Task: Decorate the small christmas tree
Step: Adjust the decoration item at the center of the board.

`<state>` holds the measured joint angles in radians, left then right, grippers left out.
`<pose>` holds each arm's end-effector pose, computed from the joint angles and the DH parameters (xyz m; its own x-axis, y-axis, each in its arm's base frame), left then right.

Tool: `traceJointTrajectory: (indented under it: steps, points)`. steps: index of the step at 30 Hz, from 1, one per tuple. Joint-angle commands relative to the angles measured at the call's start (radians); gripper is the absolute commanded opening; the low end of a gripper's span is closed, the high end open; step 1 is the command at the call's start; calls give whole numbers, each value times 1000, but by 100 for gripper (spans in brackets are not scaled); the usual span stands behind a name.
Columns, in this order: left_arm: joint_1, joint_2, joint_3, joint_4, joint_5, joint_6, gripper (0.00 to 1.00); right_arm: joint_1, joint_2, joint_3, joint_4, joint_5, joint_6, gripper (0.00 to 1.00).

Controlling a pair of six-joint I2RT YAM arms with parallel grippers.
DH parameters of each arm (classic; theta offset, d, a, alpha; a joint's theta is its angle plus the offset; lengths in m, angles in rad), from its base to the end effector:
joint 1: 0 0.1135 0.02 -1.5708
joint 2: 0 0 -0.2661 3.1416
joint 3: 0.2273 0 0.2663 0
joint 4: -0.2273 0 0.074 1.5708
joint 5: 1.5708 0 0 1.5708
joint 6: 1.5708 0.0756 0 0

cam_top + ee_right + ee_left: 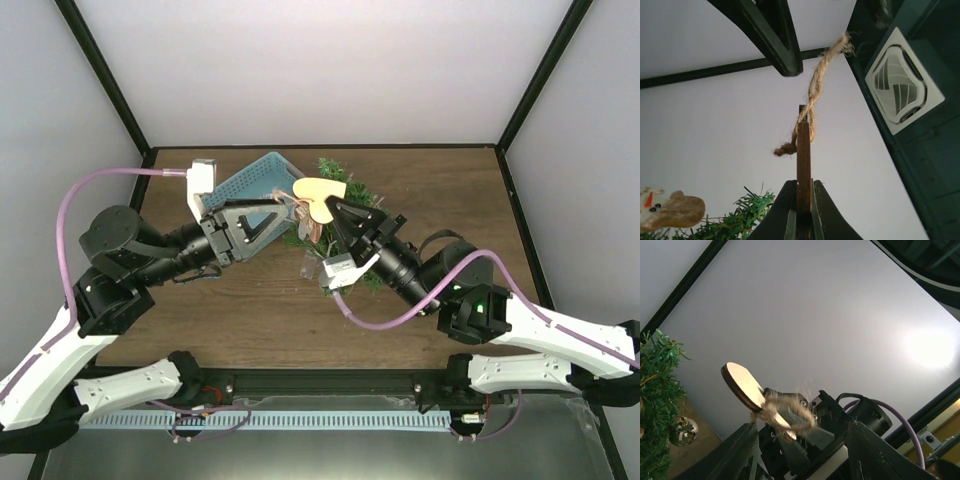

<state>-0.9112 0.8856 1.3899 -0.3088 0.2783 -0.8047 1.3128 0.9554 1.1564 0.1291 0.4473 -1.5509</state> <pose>0.1023 -0.1658 0.5259 -0.5840 -0.3776 -0.7186 0.7271 0.1502 -0.6699 0.0936 0.2267 0.4875 0.7689 -0.6193 -0.1590 0.0674 0.3258 -0.9430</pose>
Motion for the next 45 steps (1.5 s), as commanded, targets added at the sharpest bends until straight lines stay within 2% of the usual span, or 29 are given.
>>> traceJointTrajectory:
  steps: [1, 5, 10, 14, 18, 22, 25, 28, 33, 38, 42, 45]
  points:
    - [0, 4, 9, 17, -17, -59, 51, 6, -10, -1, 110, 16, -198, 3]
    - [1, 8, 5, -1, -38, -79, 52, 7, -10, -23, 134, 21, -238, 3]
    - [0, -5, 14, -46, -113, -58, 40, 8, -25, -40, 140, 12, -238, 3]
    - [0, -7, 12, -25, -115, -21, 36, 7, -32, -46, 115, 20, -219, 3]
    - [1, 19, 27, -30, -80, 50, 18, 6, -43, -52, 89, 18, -174, 3]
    - [0, 34, 38, -34, -13, 224, 4, 7, -60, -40, 17, 8, -77, 3]
    - [1, 26, 29, -28, 36, 412, 4, 7, -68, 23, -182, -50, 135, 3]
    - [0, 6, 11, -32, 59, 635, 4, 7, -68, 99, -392, -159, 423, 3]
    - [0, -44, -45, 13, 75, 842, 4, 7, -108, 144, -548, -306, 909, 1]
    - [1, -14, -38, 22, 202, 959, 4, 7, -191, 63, -524, -397, 1310, 1]
    - [0, 1, -56, 17, 308, 1086, 4, 8, -292, -110, -376, -546, 1600, 1]
    - [0, -3, -76, 20, 322, 1153, 4, 7, -357, -222, -280, -661, 1730, 1]
